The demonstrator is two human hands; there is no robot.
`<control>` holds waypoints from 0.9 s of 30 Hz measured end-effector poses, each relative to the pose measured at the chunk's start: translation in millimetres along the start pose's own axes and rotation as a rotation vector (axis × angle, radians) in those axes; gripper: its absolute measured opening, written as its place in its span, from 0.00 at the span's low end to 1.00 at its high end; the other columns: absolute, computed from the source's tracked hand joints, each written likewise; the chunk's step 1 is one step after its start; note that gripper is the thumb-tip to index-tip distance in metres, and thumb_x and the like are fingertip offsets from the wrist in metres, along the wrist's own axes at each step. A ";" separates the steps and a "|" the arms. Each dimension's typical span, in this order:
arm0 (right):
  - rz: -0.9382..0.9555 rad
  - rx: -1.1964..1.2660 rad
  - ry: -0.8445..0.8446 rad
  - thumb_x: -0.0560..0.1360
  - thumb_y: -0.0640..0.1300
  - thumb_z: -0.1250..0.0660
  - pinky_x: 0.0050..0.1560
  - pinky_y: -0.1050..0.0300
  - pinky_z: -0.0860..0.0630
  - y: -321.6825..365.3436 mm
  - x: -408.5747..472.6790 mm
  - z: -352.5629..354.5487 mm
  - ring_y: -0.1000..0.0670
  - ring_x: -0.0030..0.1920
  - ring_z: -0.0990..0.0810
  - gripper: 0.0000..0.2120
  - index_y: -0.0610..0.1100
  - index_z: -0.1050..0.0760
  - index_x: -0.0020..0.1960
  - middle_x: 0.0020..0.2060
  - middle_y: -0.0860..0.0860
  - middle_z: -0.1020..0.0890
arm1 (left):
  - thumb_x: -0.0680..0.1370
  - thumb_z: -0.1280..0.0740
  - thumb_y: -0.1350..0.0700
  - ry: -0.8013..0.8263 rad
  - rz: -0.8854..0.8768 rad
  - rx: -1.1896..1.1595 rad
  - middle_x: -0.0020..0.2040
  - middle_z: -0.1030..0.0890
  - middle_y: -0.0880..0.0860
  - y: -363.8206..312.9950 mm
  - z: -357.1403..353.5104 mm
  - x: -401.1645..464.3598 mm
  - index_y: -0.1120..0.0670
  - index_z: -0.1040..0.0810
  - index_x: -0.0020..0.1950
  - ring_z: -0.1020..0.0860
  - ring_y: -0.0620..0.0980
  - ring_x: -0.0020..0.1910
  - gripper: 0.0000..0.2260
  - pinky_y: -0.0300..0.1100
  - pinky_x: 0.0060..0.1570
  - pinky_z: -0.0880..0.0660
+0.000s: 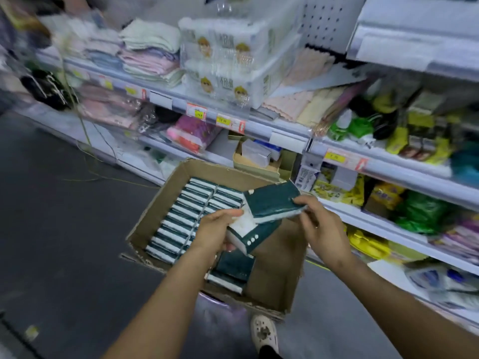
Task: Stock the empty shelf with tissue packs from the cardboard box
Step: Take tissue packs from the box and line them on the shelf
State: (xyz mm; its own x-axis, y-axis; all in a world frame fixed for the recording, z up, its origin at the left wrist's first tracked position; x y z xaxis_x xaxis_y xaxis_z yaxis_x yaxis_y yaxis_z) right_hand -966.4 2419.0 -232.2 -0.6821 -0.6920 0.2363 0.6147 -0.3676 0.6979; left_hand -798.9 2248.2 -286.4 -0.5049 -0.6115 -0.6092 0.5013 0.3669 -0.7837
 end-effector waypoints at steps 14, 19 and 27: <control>-0.379 0.722 -0.185 0.61 0.62 0.24 0.65 0.51 0.27 69.6 -70.3 109.9 0.58 0.63 0.26 0.40 0.52 0.32 0.69 0.63 0.55 0.23 | 0.75 0.28 0.48 0.027 -0.477 -0.093 0.36 0.19 0.47 -111.8 -46.1 -159.1 0.55 0.21 0.49 0.21 0.47 0.30 0.11 0.41 0.33 0.23; -0.353 0.876 -0.271 0.70 0.50 0.25 0.58 0.53 0.23 97.5 -43.5 146.9 0.55 0.54 0.19 0.14 0.52 0.21 0.55 0.52 0.56 0.16 | 0.75 0.28 0.45 0.065 -0.658 0.051 0.49 0.18 0.46 -152.7 -81.0 -183.6 0.47 0.22 0.52 0.19 0.45 0.47 0.11 0.48 0.46 0.18; -0.380 0.893 -0.490 0.73 0.35 0.28 0.47 0.54 0.19 81.1 14.1 249.5 0.47 0.48 0.17 0.09 0.42 0.24 0.51 0.50 0.44 0.17 | 0.77 0.31 0.44 0.013 -0.830 0.189 0.55 0.24 0.45 -230.4 -101.3 -170.4 0.46 0.24 0.52 0.25 0.39 0.48 0.09 0.35 0.44 0.25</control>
State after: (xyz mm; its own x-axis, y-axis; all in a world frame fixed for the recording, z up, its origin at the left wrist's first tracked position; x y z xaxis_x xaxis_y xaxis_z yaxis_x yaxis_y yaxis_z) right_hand -1025.0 2534.4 -3.6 -0.9725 -0.2328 0.0072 -0.0446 0.2165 0.9753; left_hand -899.5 2339.0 -14.3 -0.7682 -0.6219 0.1521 0.0729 -0.3210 -0.9443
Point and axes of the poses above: each hand's wrist, its own x-axis towards the middle knuckle, its own z-axis out of the back of the hand, y = z × x, the point moved 9 cm from there along x, towards the middle knuckle
